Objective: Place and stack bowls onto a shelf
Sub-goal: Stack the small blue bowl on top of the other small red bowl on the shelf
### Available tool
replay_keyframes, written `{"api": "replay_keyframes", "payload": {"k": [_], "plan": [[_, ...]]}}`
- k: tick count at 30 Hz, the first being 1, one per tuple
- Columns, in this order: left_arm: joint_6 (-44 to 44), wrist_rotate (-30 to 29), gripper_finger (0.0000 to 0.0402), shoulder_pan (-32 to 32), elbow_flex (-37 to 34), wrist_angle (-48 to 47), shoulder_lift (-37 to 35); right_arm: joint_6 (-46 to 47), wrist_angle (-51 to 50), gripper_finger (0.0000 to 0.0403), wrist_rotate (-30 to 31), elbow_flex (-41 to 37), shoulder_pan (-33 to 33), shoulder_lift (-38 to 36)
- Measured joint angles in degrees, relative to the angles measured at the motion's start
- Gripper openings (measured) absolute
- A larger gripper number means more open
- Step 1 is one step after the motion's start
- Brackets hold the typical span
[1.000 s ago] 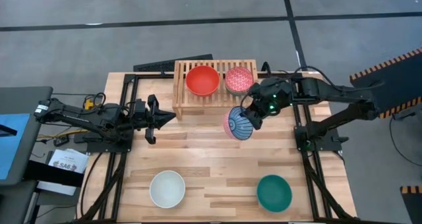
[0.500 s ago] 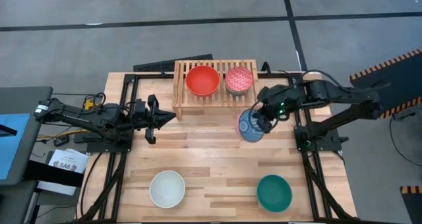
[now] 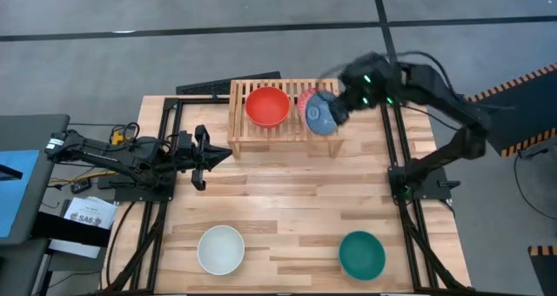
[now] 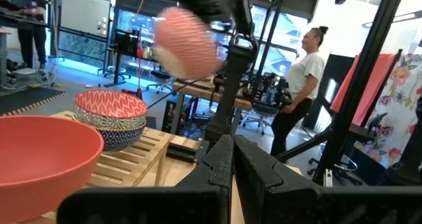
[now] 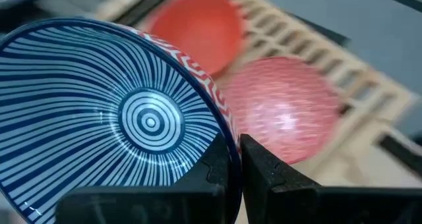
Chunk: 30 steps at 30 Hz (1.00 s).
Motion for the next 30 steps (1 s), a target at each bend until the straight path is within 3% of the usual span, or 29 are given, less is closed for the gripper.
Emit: {"api": "replay_keyframes", "payload": {"k": [6, 12, 30], "plan": [[-0.1, 0.0, 0.0000, 0.0, 0.0, 0.0, 0.0, -1.7, -3.9, 0.0038, -2.5, 7.2, -11.3, 8.2], [-0.2, 0.0, 0.0000, 0.0, 0.0, 0.0, 0.0, -2.5, -12.2, 0.0038, -7.1, 9.9, -17.7, 13.9], [0.1, 0.0, 0.0000, 0.0, 0.0, 0.0, 0.0, -4.9, -13.4, 0.0038, -10.7, 9.9, -19.2, 17.6]]}}
